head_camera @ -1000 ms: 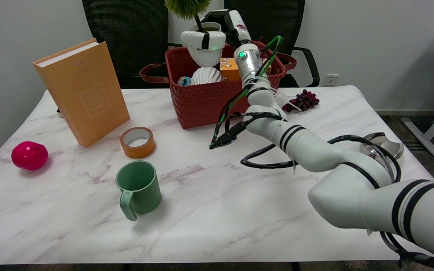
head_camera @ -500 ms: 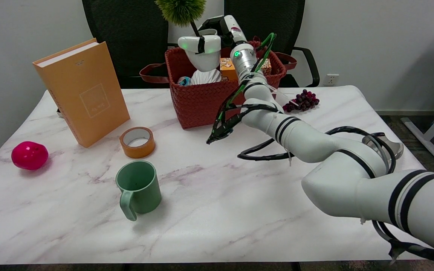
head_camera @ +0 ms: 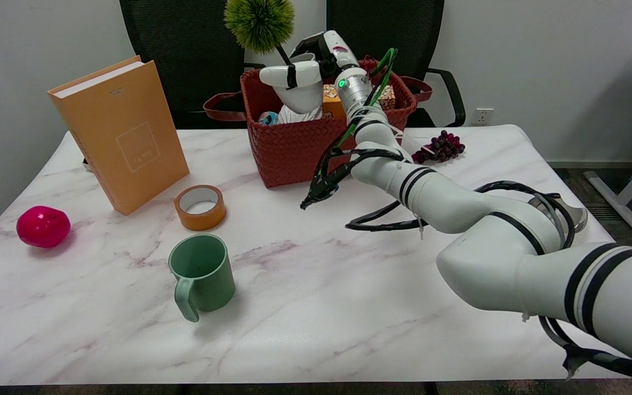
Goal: Place the potted plant into the brown storage basket.
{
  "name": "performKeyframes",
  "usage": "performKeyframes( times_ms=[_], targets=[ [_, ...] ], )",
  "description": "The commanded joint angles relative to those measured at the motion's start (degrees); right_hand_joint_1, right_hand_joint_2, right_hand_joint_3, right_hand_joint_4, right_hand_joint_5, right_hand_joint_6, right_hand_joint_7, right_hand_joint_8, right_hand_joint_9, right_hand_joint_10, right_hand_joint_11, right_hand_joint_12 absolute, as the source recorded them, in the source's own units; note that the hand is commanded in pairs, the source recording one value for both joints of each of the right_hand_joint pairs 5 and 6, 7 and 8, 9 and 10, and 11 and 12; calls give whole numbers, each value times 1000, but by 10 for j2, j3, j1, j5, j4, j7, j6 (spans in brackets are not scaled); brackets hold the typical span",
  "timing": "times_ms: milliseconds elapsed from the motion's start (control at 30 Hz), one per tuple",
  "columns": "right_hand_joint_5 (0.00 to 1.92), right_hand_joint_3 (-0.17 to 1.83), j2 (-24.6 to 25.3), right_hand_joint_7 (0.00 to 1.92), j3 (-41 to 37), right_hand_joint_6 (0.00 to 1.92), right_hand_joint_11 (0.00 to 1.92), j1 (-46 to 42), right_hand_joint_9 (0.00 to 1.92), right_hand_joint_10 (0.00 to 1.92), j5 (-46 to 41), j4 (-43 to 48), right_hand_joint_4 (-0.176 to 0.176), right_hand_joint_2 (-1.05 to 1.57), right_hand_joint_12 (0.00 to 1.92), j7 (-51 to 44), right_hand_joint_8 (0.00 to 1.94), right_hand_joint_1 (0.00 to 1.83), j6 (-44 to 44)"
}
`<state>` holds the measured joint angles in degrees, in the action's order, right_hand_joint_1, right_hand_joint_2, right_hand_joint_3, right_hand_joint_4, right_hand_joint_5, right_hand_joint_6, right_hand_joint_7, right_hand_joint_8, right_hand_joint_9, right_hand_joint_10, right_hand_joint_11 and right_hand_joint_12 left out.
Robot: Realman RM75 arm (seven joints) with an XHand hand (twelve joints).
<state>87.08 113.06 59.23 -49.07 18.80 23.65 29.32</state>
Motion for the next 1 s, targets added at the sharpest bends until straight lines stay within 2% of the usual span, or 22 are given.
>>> performKeyframes(
  times_ms=[33, 900, 1000],
  targets=[
    [1009, 573, 0, 1920, -13, 1009, 1920, 4, 1743, 1743, -1, -39, 0, 219, 1920, -58, 1920, 1047, -7],
    [1042, 520, -11, 1920, -23, 1042, 1920, -3, 1798, 1798, -8, -41, 0, 285, 1920, -71, 1920, 1037, -1],
    [955, 569, -11, 1920, -21, 955, 1920, -3, 1775, 1775, -8, -38, 0, 249, 1920, -71, 1920, 1042, -1]
  ],
)
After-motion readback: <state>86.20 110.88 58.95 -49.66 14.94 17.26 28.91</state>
